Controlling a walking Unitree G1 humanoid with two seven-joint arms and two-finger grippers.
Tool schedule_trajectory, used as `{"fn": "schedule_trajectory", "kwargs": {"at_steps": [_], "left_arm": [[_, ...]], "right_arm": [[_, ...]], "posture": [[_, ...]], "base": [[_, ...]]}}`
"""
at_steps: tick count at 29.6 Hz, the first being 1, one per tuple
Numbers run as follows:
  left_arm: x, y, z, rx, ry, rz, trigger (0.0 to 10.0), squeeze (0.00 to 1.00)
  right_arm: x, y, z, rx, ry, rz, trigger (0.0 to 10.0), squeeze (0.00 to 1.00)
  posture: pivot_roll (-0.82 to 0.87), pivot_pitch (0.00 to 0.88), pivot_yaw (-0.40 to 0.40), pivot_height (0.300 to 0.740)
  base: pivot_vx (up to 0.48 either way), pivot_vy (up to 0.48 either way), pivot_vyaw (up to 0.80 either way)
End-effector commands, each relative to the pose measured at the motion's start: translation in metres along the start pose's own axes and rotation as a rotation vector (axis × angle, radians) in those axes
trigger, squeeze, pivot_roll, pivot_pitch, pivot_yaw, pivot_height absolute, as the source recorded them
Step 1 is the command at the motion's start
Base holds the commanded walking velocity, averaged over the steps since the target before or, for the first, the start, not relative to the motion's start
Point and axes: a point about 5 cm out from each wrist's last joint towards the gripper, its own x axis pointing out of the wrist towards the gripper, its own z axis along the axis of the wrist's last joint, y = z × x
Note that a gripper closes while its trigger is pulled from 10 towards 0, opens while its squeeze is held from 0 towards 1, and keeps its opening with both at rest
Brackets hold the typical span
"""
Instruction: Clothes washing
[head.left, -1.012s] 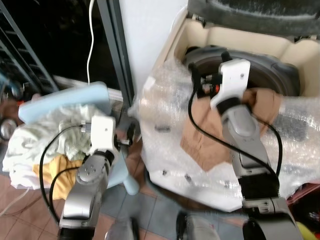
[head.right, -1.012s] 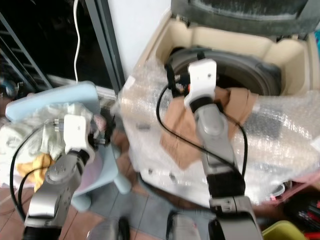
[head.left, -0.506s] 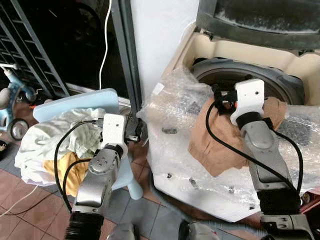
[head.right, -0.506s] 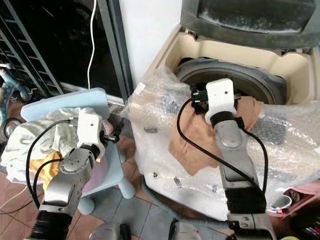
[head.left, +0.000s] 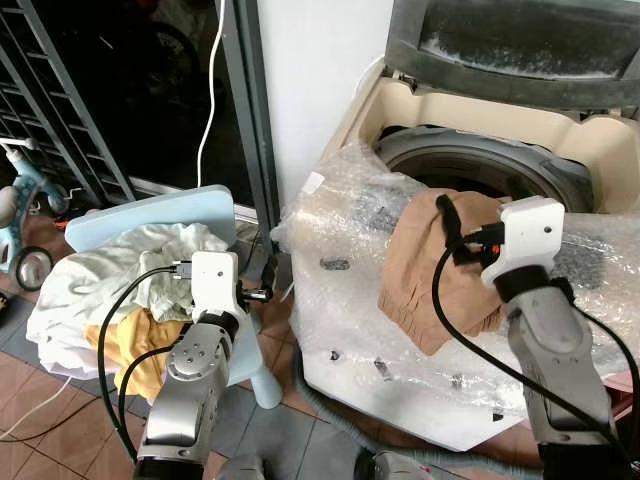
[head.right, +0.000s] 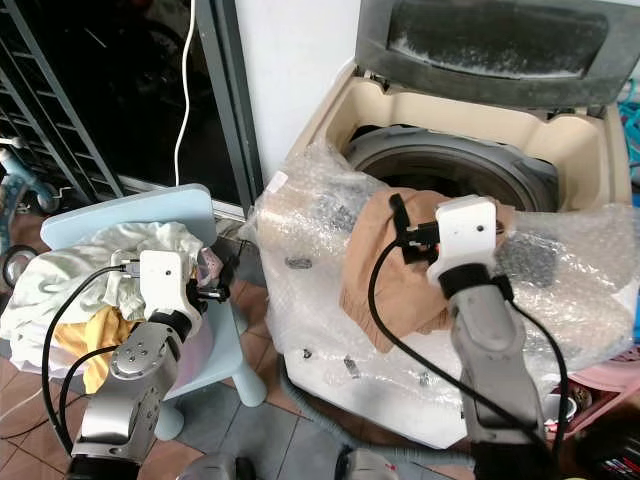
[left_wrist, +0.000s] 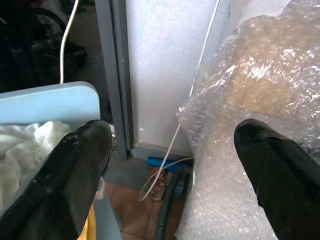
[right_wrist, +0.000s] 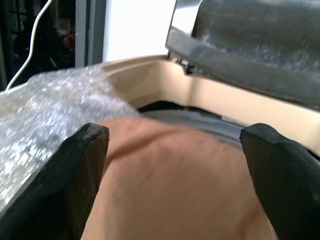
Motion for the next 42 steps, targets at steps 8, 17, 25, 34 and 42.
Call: {"fn": "schedule_trajectory", "kwargs": {"at_steps": [8, 17, 25, 34, 42], "left_arm": [[0.006, -0.003, -0.003, 0.02, 0.004, -0.038, 10.0, 0.0], [0.004, -0.006, -0.002, 0.01, -0.006, -0.026, 10.0, 0.0], [0.001, 0.0, -0.007, 0.028, 0.017, -0.006, 10.0, 0.0], [0.008, -0.002, -0.008, 0.031, 0.017, 0.013, 10.0, 0.0], [0.019, 0.006, 0.009, 0.053, -0.033, 0.038, 10.0, 0.0]], "right_arm": [[-0.005, 0.011, -0.045, 0.023, 0.288, 0.09, 0.0, 0.0], [0.001, 0.021, -0.053, 0.059, 0.339, 0.13, 0.0, 0.0], [0.026, 0.029, -0.042, 0.061, 0.314, 0.252, 0.0, 0.0], [0.075, 0.031, -0.008, 0.057, 0.226, 0.367, 0.0, 0.0], [0.106, 0.012, -0.003, 0.073, 0.341, 0.373, 0.0, 0.0]], "posture": [[-0.13, 0.0, 0.035, 0.74], [-0.08, 0.0, 0.012, 0.74], [-0.06, 0.0, 0.001, 0.74], [-0.09, 0.0, -0.013, 0.74], [-0.07, 0.0, -0.006, 0.74]], "base": [[0.0, 0.0, 0.0], [0.0, 0.0, 0.0], [0.0, 0.0, 0.0], [0.0, 0.0, 0.0], [0.0, 0.0, 0.0]]}}
